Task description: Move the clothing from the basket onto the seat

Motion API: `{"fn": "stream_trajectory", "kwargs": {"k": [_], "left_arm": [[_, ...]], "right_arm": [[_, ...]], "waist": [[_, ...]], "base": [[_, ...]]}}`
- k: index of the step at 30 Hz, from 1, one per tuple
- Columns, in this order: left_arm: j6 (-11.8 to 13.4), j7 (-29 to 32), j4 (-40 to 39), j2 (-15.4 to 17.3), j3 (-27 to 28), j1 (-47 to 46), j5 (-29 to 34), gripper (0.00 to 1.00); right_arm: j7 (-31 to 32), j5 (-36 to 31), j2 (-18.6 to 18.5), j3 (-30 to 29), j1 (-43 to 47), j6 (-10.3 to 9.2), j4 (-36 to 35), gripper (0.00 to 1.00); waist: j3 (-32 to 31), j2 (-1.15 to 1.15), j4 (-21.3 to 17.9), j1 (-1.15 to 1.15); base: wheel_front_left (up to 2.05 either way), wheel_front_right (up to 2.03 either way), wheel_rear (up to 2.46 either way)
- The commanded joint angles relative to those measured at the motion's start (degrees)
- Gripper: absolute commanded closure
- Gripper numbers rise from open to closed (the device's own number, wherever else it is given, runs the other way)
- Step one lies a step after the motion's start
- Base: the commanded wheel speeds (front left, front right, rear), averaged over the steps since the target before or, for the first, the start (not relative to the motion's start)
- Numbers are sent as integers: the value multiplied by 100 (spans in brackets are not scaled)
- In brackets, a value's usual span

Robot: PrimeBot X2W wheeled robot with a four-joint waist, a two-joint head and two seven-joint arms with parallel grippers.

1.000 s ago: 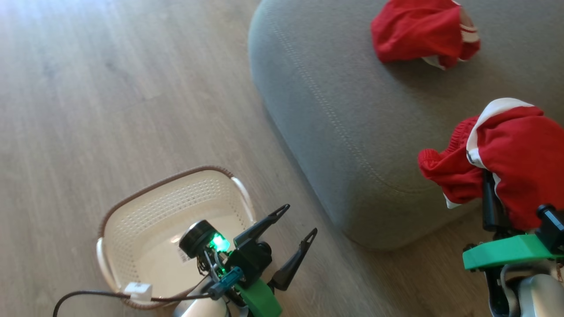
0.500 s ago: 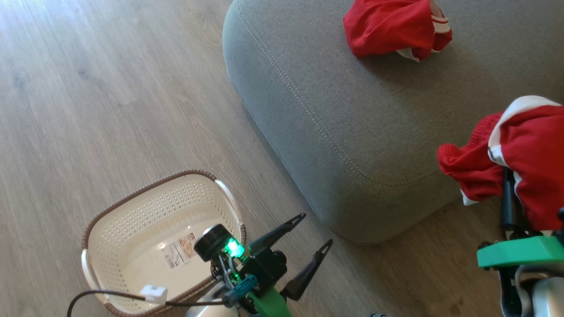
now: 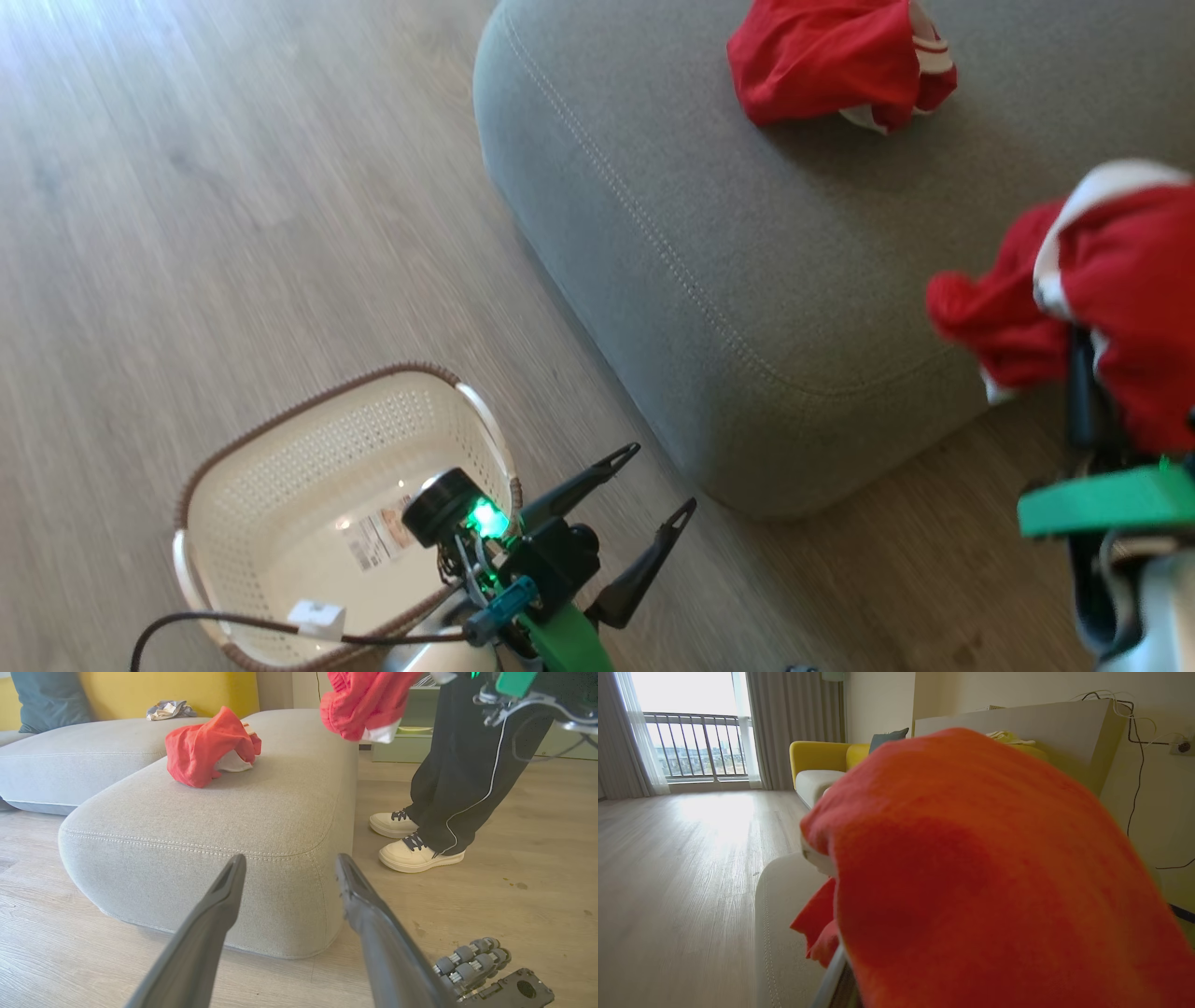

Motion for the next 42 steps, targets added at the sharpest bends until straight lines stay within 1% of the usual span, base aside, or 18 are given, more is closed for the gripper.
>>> {"fn": "stream_trajectory", "kwargs": {"k": [1,4,9,17,21,25,28,31,36,38,39,42], "left_arm": [[12,-28,-210,35,212,-100,46,0],[10,-28,-262,243,163,-180,215,0],[4,-28,-328,594,26,-307,318,0],[-2,-28,-502,1034,-196,-551,339,0],[-3,-28,-620,1230,-258,-661,344,0],[-3,-28,-684,1376,-308,-748,325,0],[14,-28,-731,1420,-338,-783,303,0],[105,-28,-795,1430,-288,-778,244,0],[114,-28,-867,1490,-349,-813,243,0],[116,-28,-889,1504,-371,-844,240,0],[116,-28,-889,1504,-371,-844,240,0],[114,-28,-908,1500,-417,-900,233,0]], "right_arm": [[-37,-9,-156,122,-337,-1,-198,100],[-37,-35,-256,85,-768,-1,-289,100],[-37,-10,-374,67,-1608,-1,-288,100],[-37,-15,-688,3,-2959,-1,-106,100],[-37,-39,-860,26,-3625,-1,147,100],[-37,65,-1086,-7,-4304,-1,669,100],[-37,114,-1186,-126,-4675,-1,1128,100],[-37,202,-1324,-244,-5107,-1,1726,100],[-37,312,-1591,-434,-5750,-1,2812,100],[-37,396,-1633,-610,-5991,-1,3297,100],[-37,396,-1633,-610,-5991,-1,3297,100],[-37,374,-1676,-800,-6268,-1,4029,100]], "waist": [[109,0,-11,0],[439,0,42,0],[958,0,129,0],[1669,0,367,0],[2033,0,472,0],[2321,0,573,0],[2480,0,682,0],[2632,0,789,0],[2816,0,988,0],[2897,0,1056,0],[2897,0,1056,0],[2985,0,1176,0]], "base": [[0,0,0],[0,0,0],[0,0,0],[0,0,0],[0,0,0],[0,0,0],[0,0,0],[0,0,0],[0,0,0],[0,0,0],[0,0,0],[0,0,0]]}}
